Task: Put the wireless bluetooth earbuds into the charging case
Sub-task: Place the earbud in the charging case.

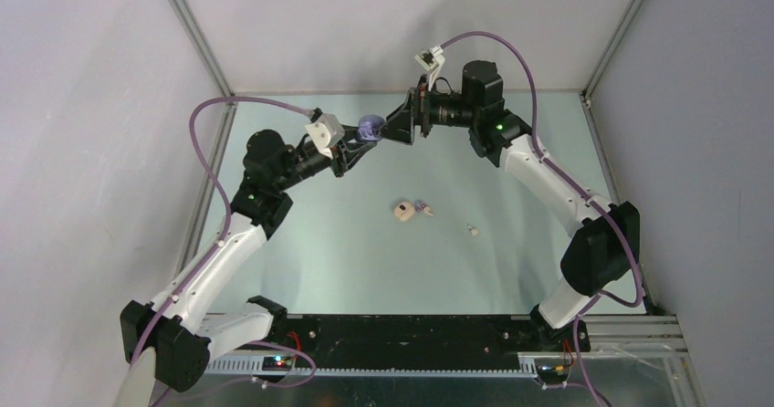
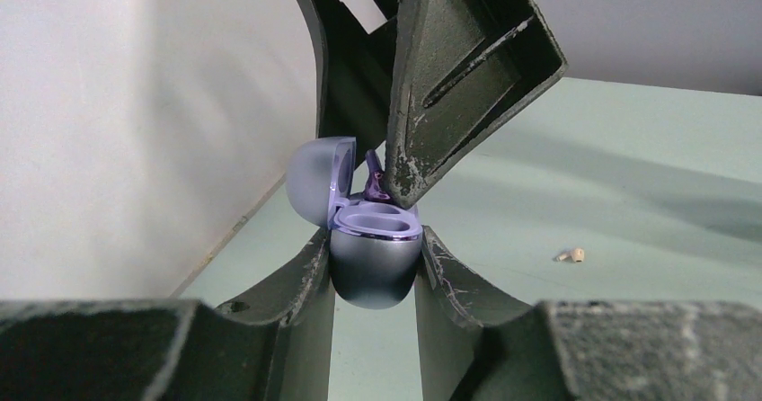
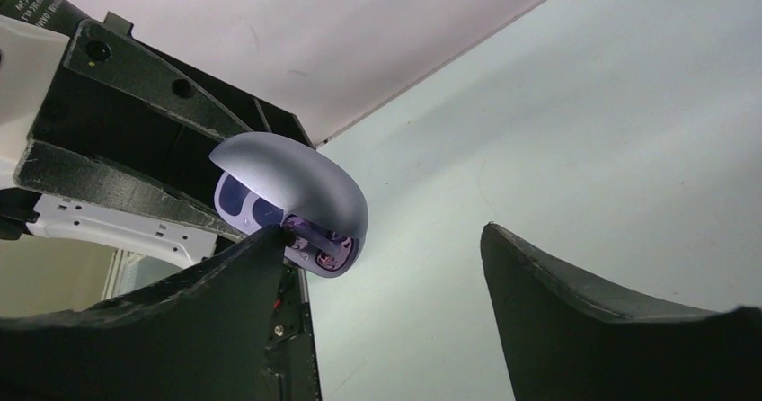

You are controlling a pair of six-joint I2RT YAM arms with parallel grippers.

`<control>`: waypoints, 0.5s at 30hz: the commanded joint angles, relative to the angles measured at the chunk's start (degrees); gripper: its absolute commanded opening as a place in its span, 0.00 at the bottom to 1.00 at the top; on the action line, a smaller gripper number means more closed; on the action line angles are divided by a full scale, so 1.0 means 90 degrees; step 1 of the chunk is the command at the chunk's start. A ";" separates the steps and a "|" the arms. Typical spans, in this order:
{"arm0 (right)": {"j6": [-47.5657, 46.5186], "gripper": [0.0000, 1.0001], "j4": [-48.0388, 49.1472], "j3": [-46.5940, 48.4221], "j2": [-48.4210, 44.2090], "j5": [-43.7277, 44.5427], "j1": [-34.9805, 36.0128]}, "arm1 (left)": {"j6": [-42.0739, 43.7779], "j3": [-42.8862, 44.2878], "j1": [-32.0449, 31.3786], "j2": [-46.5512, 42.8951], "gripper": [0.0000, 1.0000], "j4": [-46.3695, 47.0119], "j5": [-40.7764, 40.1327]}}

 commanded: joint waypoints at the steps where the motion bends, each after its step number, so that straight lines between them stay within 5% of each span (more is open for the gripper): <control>1: -0.0397 0.87 -0.0050 0.0184 0.0056 0.0144 -0.0020 | 0.0099 0.0176 -0.0015 -0.0104 0.00 0.0367 0.0241; 6: -0.0777 0.97 -0.0228 0.0326 0.0123 -0.0602 0.0023 | 0.0118 0.0133 -0.0015 -0.0078 0.00 0.0448 0.0184; 15: -0.0613 0.99 0.0129 0.0311 -0.0093 -0.1713 -0.0401 | 0.0115 0.0126 -0.0016 -0.0048 0.00 0.0461 0.0150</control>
